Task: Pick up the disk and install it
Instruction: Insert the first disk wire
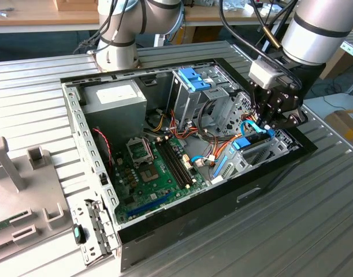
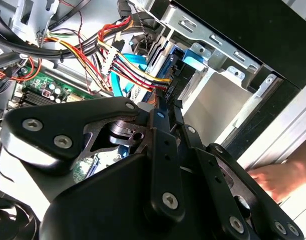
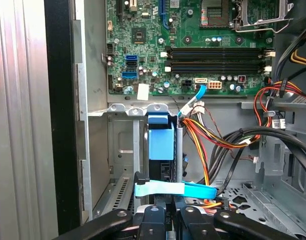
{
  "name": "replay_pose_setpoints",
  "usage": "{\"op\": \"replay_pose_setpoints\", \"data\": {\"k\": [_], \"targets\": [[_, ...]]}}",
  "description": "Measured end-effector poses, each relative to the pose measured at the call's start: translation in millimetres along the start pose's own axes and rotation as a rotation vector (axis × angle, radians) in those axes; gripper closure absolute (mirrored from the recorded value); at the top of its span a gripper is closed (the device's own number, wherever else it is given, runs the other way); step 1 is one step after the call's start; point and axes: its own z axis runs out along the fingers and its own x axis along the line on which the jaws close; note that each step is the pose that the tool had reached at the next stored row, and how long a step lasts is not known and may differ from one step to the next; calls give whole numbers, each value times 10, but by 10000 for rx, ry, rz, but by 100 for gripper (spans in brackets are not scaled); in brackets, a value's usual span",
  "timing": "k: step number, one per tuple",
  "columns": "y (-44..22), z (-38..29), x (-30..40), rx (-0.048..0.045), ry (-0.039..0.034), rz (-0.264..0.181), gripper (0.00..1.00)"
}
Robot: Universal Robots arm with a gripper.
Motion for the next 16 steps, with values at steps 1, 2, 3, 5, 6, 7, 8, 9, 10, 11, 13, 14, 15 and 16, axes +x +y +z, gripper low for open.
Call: {"op": "replay_pose_setpoints", "data": {"k": [1, 2, 3, 5, 6, 7, 8, 9, 10, 11, 13, 14, 15, 16], "targets": [[0, 0, 0, 0, 0, 0, 82], [0, 0, 0, 0, 0, 0, 82], [0, 0, 1, 0, 0, 0, 83], [0, 0, 1, 0, 0, 1, 84], [0, 0, 2, 0, 0, 0, 84], [0, 1, 2, 0, 11, 0, 84], [0, 1, 2, 0, 65, -6, 84], [-1, 1, 2, 1, 108, -10, 84], [-1, 1, 2, 1, 122, -12, 84], [0, 2, 1, 1, 124, -11, 84], [1, 9, -11, -2, 133, 81, 84], [-3, 12, -19, -6, 145, 158, 84], [-10, 17, -22, -6, 161, 186, 84], [-10, 17, -28, -7, 171, 189, 84]]}}
